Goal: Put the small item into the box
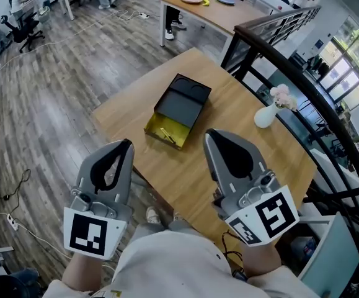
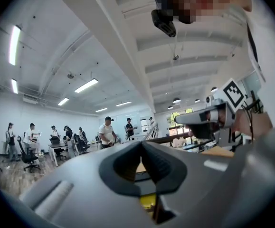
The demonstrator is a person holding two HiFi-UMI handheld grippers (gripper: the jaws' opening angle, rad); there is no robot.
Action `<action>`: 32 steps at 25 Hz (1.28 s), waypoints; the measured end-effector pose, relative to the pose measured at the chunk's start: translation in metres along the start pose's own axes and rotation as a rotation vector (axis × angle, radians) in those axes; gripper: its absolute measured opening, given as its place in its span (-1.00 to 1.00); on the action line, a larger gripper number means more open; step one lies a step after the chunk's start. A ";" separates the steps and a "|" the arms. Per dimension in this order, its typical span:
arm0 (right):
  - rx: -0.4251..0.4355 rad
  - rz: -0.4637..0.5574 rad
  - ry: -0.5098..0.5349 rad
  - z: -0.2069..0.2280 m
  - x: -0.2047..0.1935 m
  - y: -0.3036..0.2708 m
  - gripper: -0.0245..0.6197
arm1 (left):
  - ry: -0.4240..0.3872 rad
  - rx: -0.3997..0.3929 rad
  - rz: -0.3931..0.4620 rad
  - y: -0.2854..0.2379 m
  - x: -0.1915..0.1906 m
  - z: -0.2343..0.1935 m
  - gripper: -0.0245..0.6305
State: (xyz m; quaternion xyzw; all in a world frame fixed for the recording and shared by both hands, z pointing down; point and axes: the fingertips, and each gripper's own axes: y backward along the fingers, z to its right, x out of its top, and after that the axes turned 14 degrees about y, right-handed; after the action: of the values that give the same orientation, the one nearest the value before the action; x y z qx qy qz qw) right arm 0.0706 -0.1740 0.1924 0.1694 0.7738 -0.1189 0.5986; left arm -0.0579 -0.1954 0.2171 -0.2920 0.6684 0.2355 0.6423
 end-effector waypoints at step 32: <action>0.092 -0.101 -0.018 -0.029 -0.026 0.034 -0.93 | 0.049 -0.055 -0.074 0.023 -0.013 0.031 -0.92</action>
State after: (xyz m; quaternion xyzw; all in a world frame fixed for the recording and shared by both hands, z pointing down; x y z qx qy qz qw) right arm 0.0651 -0.1346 0.2257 0.1564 0.7697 -0.1856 0.5905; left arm -0.0509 -0.1562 0.2265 -0.3398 0.6661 0.2228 0.6255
